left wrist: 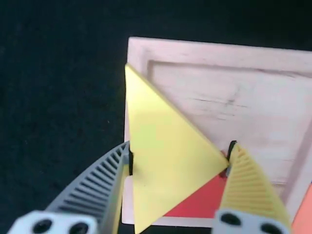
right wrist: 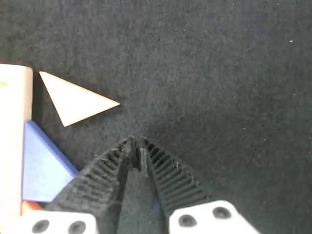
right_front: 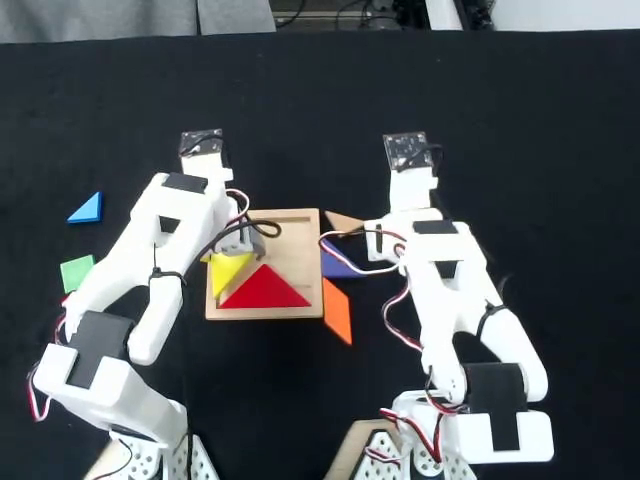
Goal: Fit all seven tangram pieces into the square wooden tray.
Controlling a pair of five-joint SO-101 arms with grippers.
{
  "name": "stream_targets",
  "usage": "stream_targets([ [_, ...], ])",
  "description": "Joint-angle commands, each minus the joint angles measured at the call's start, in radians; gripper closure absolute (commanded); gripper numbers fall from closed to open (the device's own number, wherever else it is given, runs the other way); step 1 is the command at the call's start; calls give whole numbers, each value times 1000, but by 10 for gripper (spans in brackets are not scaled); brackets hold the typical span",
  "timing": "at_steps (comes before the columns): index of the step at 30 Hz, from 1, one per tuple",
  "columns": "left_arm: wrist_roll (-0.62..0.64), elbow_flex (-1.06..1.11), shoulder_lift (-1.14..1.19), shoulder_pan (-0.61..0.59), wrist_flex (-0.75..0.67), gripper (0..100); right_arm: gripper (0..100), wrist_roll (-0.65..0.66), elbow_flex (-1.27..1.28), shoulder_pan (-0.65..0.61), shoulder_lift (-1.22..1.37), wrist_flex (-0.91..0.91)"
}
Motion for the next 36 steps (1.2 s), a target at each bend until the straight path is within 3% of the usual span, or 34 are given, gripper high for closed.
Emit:
stream_targets([
  [1, -35, -48, -6, -10, -6, 802, 987, 11, -4, 5, -48, -20],
  [5, -150, -36, -6, -7, -5, 800, 987, 11, -4, 5, -48, -20],
  [8, -130, -27, -6, -5, -9, 795, 987, 11, -4, 5, -48, -20],
  [14, -58, -21, -6, -12, -2, 684, 987, 11, -4, 5, -48, -20],
  [22, -64, -21, -6, -13, 2, 676, 987, 11, -4, 5, -48, -20],
  [29, -64, -67, -8, -21, 112, 603, 987, 11, -4, 5, -48, -20],
  [36, -64, -159, -8, -19, 109, 616, 987, 11, -4, 5, -48, -20],
])
